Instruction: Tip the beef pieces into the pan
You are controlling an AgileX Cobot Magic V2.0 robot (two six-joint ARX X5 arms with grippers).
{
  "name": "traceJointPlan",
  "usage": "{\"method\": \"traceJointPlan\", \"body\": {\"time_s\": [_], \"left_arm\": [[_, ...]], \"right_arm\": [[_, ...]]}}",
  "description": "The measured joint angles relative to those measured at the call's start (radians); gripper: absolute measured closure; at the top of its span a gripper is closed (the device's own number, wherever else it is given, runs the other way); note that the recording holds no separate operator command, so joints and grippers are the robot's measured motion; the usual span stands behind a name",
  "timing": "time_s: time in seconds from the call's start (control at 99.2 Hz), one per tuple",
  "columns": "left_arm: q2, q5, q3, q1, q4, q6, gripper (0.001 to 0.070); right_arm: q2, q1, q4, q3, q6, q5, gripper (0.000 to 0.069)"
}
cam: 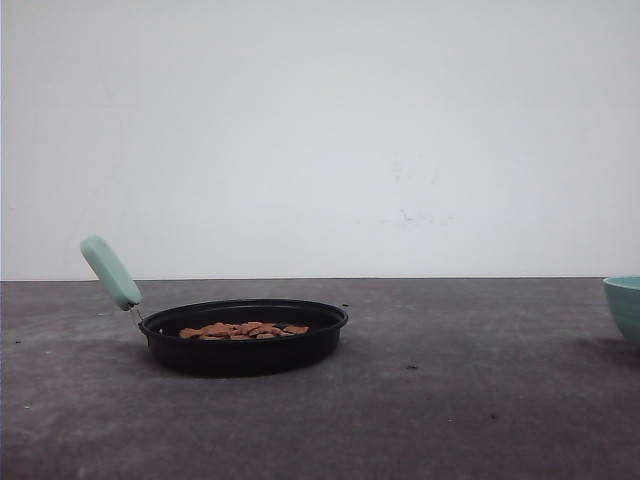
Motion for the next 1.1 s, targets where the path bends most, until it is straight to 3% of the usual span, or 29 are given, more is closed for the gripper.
{"method": "traceJointPlan", "body": {"time_s": [0.806,0.988,1.099], "left_arm": [[-0.027,0.000,0.000,0.000,-0.009,0.001,0.0684],[-0.142,-0.001,-0.010,0.000,-0.021,0.062,0.0684],[-0.245,-0.004,-0.127,0.009,0.019,0.141,0.0684]], "right_arm": [[0.000,0.000,0.001,0.000,-0.002,0.000,0.0682],[0.000,0.000,0.001,0.000,-0.002,0.000,0.0682],[0.000,0.000,0.003,0.000,-0.003,0.000,0.0682]]}}
